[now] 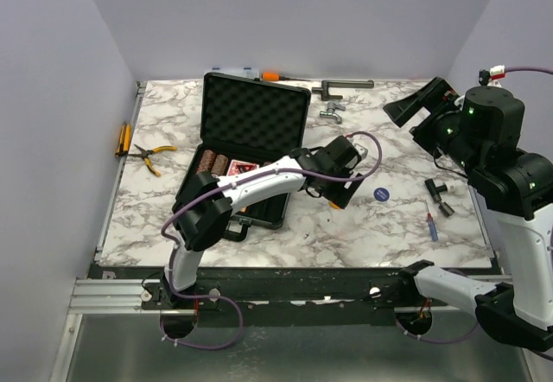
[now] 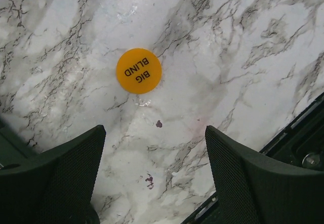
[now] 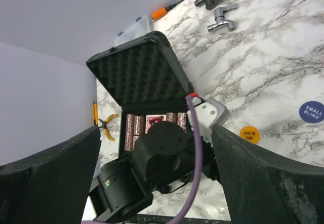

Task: Pack up texas hold em set

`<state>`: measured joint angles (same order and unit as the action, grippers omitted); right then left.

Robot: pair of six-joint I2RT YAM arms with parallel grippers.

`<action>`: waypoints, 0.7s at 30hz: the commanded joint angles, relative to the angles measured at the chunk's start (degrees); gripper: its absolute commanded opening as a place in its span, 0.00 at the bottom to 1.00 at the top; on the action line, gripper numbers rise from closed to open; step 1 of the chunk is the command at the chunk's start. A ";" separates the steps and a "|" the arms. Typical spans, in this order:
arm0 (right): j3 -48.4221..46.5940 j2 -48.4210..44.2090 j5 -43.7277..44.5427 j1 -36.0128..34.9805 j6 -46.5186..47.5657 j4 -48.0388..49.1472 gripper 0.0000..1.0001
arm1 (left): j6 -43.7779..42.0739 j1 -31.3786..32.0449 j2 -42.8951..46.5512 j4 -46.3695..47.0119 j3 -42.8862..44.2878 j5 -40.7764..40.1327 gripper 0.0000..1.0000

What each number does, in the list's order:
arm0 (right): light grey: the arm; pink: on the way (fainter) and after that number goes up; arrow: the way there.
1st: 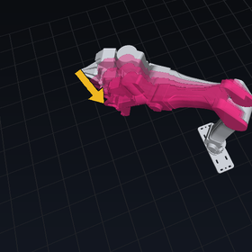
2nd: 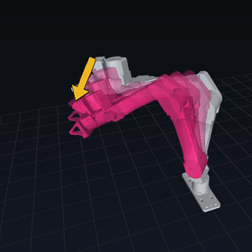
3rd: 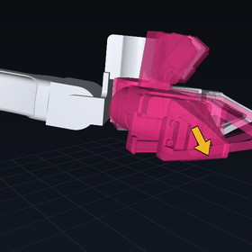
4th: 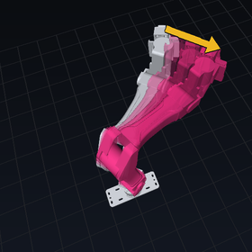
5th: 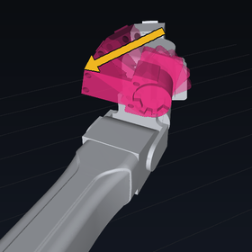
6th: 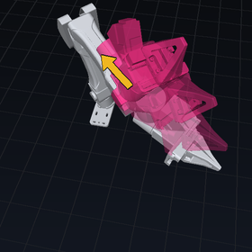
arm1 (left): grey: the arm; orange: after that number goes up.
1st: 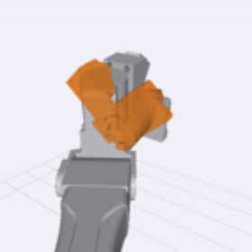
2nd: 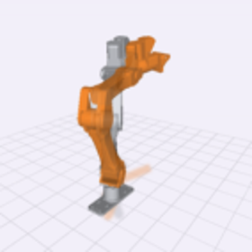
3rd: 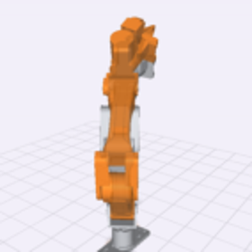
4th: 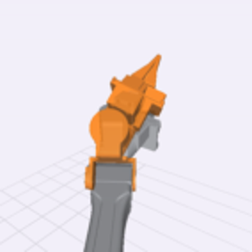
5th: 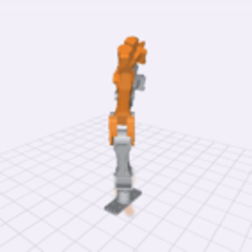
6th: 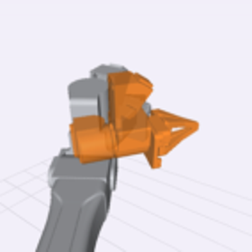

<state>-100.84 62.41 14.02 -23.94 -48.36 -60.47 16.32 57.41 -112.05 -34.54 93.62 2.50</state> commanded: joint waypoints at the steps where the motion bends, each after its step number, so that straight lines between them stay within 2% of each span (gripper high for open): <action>1: 0.77 0.93 -3.38 -0.18 1.09 0.71 0.93 | -1.54 0.26 -5.27 -4.02 5.32 -0.23 0.78; 11: 2.47 1.18 -5.30 -0.09 1.39 0.54 0.93 | -1.45 0.42 -15.03 -7.48 13.11 -3.83 0.71; 21: 4.63 -0.41 -5.08 -0.12 0.19 -0.66 0.93 | -1.37 0.56 -19.75 -8.34 16.73 -6.64 0.67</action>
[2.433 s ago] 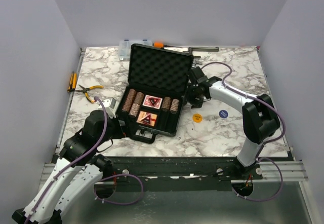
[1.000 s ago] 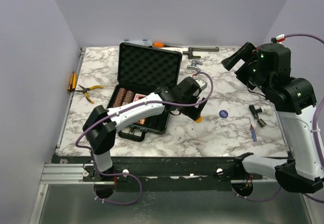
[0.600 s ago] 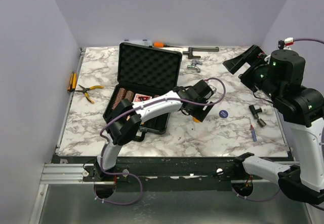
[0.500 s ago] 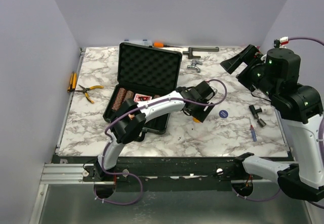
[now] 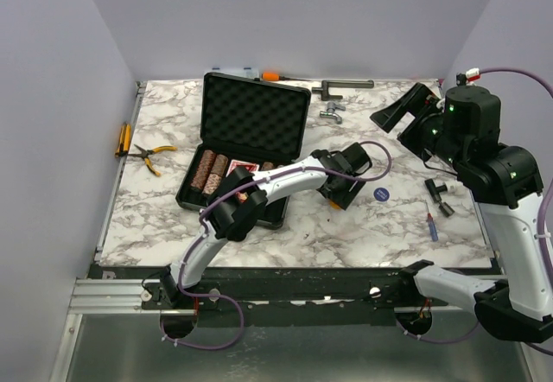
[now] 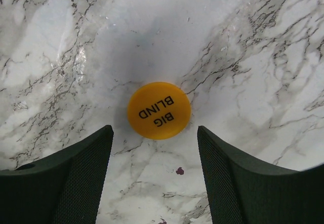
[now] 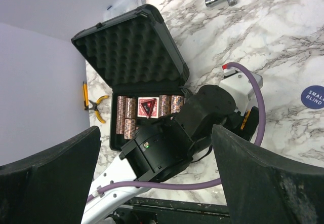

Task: Pack up texas hold em set

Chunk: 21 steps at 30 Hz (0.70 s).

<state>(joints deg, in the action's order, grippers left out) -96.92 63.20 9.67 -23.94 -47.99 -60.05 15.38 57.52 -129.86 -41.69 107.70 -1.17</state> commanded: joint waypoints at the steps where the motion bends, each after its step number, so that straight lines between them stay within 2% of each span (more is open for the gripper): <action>1: 0.62 -1.17 -0.74 -0.09 -0.30 -1.12 0.93 | -0.43 0.51 -2.27 -1.15 2.84 -3.64 0.67; 21: 0.53 -1.15 1.04 -0.13 -0.87 -2.79 0.93 | -1.71 2.25 -6.26 -0.93 4.41 -4.86 0.63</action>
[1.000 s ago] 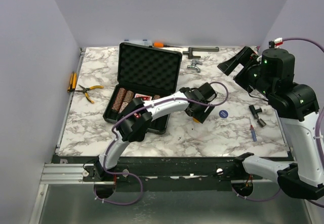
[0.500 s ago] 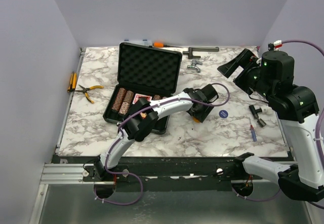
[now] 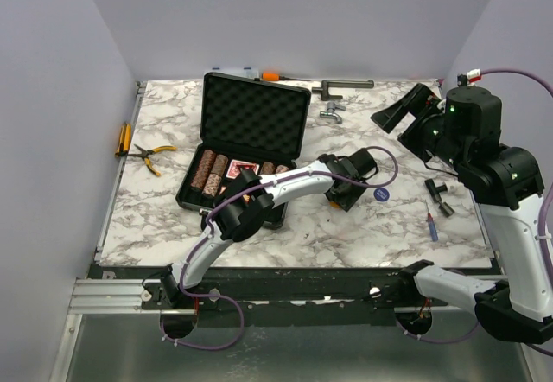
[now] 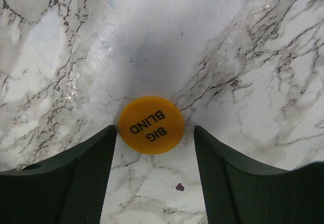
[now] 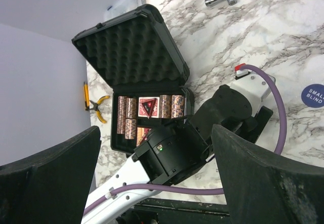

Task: Pack up texas hold em set

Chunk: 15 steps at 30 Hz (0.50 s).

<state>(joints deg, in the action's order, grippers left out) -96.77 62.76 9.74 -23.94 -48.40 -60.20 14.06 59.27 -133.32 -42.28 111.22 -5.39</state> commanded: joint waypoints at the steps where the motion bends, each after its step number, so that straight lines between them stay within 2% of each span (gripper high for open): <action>1: 0.52 -0.84 1.00 -0.13 -0.55 -2.55 0.93 | -0.44 0.58 -2.89 -0.34 0.69 -0.84 0.63; 5: 1.06 -0.45 0.60 -0.12 -0.64 -2.16 0.93 | -0.27 0.63 -3.13 -0.29 -0.86 -1.39 0.62; 15: 1.34 0.16 -0.01 -0.12 -0.83 -1.44 0.93 | -0.18 0.61 -4.41 -0.26 -2.76 -2.35 0.51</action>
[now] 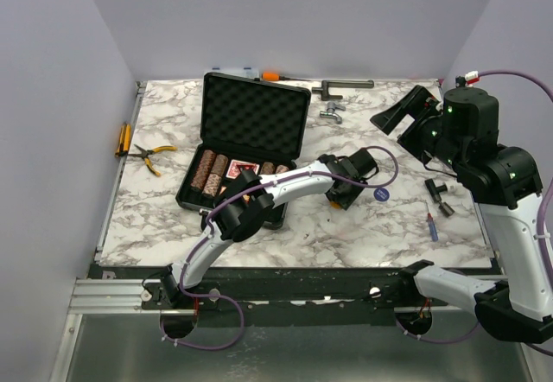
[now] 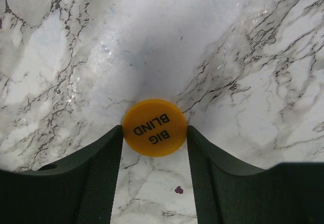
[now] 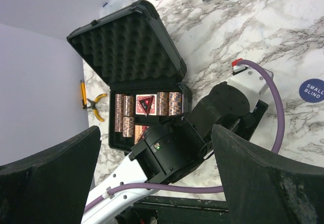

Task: Pack up texas hold em set

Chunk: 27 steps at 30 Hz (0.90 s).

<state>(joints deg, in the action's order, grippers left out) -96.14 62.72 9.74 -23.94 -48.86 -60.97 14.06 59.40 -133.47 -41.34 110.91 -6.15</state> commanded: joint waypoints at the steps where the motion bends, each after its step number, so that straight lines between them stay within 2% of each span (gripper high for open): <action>1: 0.86 0.21 -0.06 -0.14 -0.37 -0.68 0.93 | -0.17 0.46 -4.39 -1.20 -2.46 -1.58 0.50; 12: 0.80 0.82 -0.37 -0.13 -0.65 0.25 0.93 | -0.53 0.46 -1.44 -0.70 -4.97 -3.57 0.46; 27: -0.18 0.39 2.56 -0.14 -0.48 -1.12 0.93 | -0.79 0.46 3.34 -0.41 -7.25 -9.37 0.46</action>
<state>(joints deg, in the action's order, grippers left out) -95.83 63.81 10.22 -23.94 -49.25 -60.95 13.93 59.81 -131.00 -38.52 106.56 -11.22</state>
